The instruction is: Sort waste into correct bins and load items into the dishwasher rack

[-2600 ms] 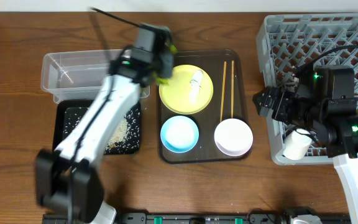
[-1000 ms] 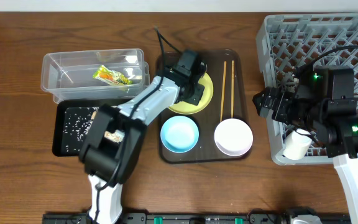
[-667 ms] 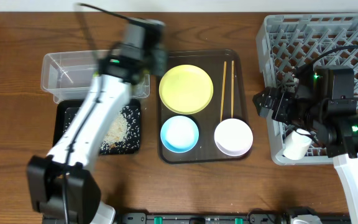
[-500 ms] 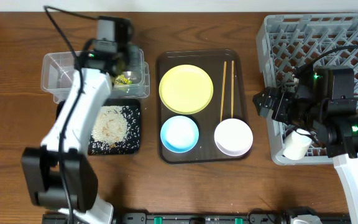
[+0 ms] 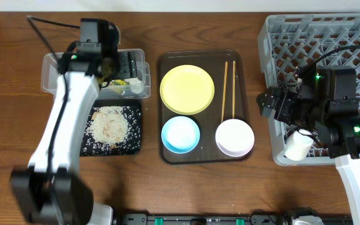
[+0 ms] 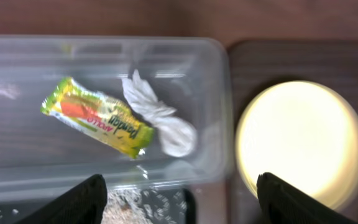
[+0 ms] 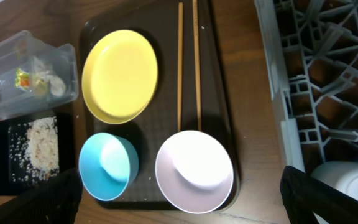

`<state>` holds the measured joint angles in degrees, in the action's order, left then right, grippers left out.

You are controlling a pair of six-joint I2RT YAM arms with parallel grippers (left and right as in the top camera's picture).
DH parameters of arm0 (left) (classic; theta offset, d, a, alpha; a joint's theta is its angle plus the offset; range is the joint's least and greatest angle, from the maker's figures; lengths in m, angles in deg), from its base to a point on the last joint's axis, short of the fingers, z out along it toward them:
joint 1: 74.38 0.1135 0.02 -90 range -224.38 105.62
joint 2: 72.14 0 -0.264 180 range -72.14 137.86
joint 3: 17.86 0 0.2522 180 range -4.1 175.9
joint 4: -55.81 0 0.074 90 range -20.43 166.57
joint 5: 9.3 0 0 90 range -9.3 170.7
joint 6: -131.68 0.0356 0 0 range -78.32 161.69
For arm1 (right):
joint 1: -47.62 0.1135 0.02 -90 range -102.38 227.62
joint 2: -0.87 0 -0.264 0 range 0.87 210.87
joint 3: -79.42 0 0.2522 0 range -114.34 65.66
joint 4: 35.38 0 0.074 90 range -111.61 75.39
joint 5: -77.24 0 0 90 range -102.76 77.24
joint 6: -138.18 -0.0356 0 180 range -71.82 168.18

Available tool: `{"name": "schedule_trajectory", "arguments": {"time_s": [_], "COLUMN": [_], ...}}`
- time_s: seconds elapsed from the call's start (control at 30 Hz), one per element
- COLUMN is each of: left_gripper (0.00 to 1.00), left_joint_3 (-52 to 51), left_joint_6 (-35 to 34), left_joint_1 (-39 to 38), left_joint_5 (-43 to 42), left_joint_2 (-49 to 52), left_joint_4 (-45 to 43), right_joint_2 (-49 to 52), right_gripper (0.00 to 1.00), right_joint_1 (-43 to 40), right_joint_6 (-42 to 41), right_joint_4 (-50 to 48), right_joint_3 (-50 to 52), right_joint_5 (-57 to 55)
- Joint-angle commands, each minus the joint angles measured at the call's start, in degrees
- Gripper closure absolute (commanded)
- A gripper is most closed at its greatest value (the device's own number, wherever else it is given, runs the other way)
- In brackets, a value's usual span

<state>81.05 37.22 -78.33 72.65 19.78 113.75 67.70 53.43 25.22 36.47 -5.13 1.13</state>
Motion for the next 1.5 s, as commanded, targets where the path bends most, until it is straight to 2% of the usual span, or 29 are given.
{"name": "schedule_trajectory", "arguments": {"time_s": [0.0, 0.23, 0.37, 0.57, 0.67, 0.8, 0.9, 1.0, 1.33, 1.47], "left_gripper": [0.17, 0.14, 0.13, 0.13, 0.13, 0.12, 0.12, 0.12, 0.12, 0.12], "left_joint_3": [2.2, 2.1, 2.1, 2.1, 2.1, 0.9, -4.0, -11.4, -41.3, -51.3], "left_joint_6": [0.1, -0.6, -0.5, -0.5, -0.5, 0.0, 0.4, 3.7, 3.6, 3.6], "left_joint_1": [-0.9, -1.3, -1.3, -1.3, -1.2, -1.2, -1.2, -1.2, -1.2, -1.2], "left_joint_5": [-2.1, -2.1, -2.0, -2.0, -1.4, 4.7, 9.1, 9.2, 8.8, 8.5], "left_joint_2": [-8.5, -20.5, -24.7, -27.3, -27.3, -28.9, -33.2, -39.2, -58.9, -65.9], "left_joint_4": [3.7, 11.5, 12.6, 12.6, 16.5, 19.8, 13.5, 6.3, -20.5, -28.7], "right_joint_2": [-0.1, -0.1, -0.1, -0.1, -0.1, -0.1, -0.1, -0.1, -0.1, -0.1], "right_gripper": [0.01, 0.01, 0.01, 0.01, 0.01, 0.01, 0.01, 0.01, 0.01, 0.01], "right_joint_1": [-0.5, -0.5, -0.5, -0.5, -0.5, -0.5, -0.5, -0.5, -0.5, -0.5], "right_joint_6": [0.7, 0.7, 0.7, 0.7, 0.7, 0.7, 0.7, 0.7, 0.7, 0.7], "right_joint_4": [0.0, 0.0, 0.0, 0.0, 0.0, 0.0, 0.0, 0.0, 0.0, 0.0], "right_joint_3": [-0.7, -0.7, -0.7, -0.7, -0.7, -0.7, -0.7, -0.7, -0.7, -0.7], "right_joint_5": [-1.2, -1.2, -1.2, -1.2, -1.2, -1.2, -1.2, -1.2, -1.2, -1.2]}}
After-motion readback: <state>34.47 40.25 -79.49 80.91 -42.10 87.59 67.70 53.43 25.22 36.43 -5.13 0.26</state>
